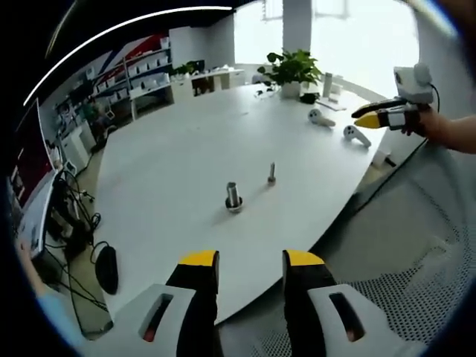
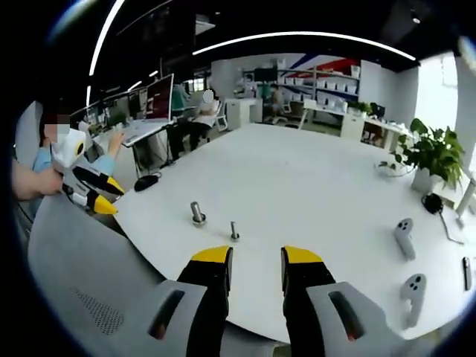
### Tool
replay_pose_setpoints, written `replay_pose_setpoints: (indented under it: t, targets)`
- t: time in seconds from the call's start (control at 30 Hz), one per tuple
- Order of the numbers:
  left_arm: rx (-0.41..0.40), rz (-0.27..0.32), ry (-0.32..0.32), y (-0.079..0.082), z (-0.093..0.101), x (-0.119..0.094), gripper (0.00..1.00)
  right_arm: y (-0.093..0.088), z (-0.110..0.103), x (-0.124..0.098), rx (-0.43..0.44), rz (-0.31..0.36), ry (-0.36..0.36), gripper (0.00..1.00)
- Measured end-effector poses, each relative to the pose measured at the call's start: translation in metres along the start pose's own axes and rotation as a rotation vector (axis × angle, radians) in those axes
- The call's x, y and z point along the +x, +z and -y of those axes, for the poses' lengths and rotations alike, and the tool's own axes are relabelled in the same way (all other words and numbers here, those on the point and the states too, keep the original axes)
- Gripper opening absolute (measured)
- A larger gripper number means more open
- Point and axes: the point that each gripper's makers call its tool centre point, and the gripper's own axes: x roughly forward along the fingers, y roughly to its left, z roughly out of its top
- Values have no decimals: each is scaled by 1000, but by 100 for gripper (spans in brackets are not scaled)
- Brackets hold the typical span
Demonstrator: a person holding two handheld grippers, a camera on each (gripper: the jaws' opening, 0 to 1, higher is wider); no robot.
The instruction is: Place the washer onto the threaded stud by aligning its center hole with the stud, sliding it down to the base, and recovering from edge contact or off-axis alignment until the washer reaches the visible bottom stop.
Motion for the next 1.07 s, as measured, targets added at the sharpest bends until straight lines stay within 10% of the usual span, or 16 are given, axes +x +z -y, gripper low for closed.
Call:
replay_pose_setpoints:
  t: [1.07]
  targets:
    - [-32,0,30,0,-8,-1,33,-8,-1,4,-7,-49,6,27]
